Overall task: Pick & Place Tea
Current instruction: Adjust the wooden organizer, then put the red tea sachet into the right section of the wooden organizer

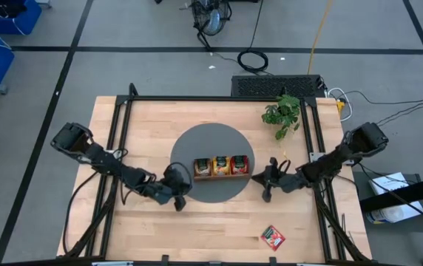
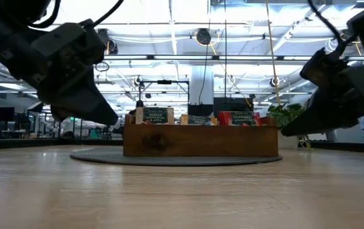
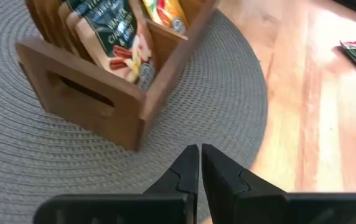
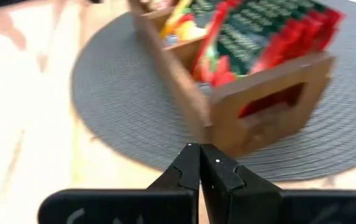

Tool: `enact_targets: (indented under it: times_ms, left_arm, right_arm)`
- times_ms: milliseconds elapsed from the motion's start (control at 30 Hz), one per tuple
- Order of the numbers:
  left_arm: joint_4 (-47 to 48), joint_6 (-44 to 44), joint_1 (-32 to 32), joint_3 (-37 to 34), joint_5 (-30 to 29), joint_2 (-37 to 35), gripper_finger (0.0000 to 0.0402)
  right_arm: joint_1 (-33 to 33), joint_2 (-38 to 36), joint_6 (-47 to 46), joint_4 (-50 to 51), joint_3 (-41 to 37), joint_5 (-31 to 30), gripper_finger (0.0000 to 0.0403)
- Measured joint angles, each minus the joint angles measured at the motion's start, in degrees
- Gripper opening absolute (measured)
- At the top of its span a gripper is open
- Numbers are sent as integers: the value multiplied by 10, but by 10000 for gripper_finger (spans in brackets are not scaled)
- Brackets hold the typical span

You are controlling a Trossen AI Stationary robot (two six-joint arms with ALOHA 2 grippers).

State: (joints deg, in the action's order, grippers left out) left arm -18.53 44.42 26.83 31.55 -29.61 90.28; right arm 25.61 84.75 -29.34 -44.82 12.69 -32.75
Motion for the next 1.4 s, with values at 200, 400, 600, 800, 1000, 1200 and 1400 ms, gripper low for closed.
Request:
enact_targets:
  times_ms: [200, 400, 600, 800, 1000, 1200, 1400]
  left_arm:
    - [5, -10, -17, 0, 0, 6, 24]
    - [7, -13, -44, 0, -1, 6, 24]
    - [7, -22, -65, 0, 22, 6, 24]
    - [7, -23, -80, 0, 27, 6, 23]
    - [-8, -40, -79, 0, 74, 6, 24]
    - [-110, -81, -39, 0, 116, 6, 24]
    - [-140, -97, 10, 43, 117, 13, 23]
  right_arm:
    - [27, 0, 0, -5, 0, 0, 0]
    - [18, 1, 27, -9, 0, 1, 0]
    - [-5, 1, 44, -9, 0, 30, 0]
    - [-37, 1, 66, -7, 0, 47, 0]
    - [-46, 1, 77, -13, -1, 89, 0]
    - [-34, 0, 90, -71, 0, 120, 0]
    - [8, -7, 86, 29, 67, 151, 0]
